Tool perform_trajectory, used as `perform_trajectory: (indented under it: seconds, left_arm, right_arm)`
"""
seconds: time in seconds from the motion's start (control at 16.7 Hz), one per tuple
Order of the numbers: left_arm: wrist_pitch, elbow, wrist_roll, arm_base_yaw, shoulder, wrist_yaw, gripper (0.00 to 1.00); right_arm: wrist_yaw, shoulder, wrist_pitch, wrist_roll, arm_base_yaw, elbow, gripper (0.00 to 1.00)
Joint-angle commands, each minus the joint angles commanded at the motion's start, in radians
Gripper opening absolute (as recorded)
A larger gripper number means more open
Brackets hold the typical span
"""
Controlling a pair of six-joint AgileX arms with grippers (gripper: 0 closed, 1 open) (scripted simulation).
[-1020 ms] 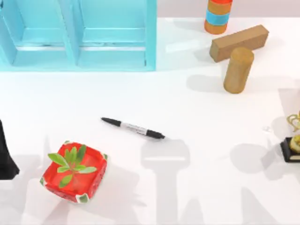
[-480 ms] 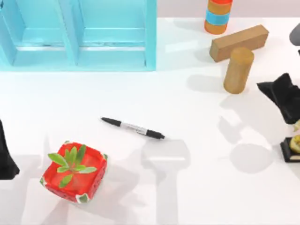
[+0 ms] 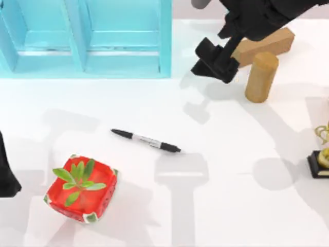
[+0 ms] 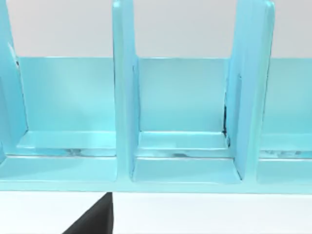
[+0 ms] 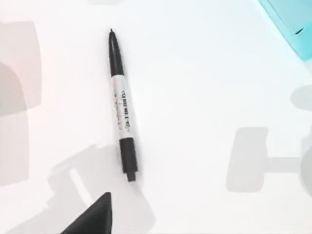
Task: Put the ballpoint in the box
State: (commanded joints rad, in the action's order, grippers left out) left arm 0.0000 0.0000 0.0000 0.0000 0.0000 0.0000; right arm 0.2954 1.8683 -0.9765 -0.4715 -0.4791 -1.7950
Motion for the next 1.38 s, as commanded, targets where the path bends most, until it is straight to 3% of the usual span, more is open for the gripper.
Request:
perform_trajectory:
  seconds: [0.3,0.54,1.08,1.38]
  left_arm:
    - [0.0,0.0,0.0,0.0,0.0,0.0,1.0]
    - [0.0,0.0,0.0,0.0,0.0,0.0,1.0]
    - [0.0,0.0,0.0,0.0,0.0,0.0,1.0]
    - [0.0,0.0,0.0,0.0,0.0,0.0,1.0]
  right_arm:
    - [0.044,0.397,-0.205,-0.046,-0.064,-0.359,1.0]
    - [0.062,0.607,-0.318,-0.061,-0.092,-0.522,1.0]
    - [0.065,0.662,-0.345,-0.062,-0.093,-0.557,1.0]
    - [0.064,0.694,-0.216,-0.032,-0.126,-0.473,1.0]
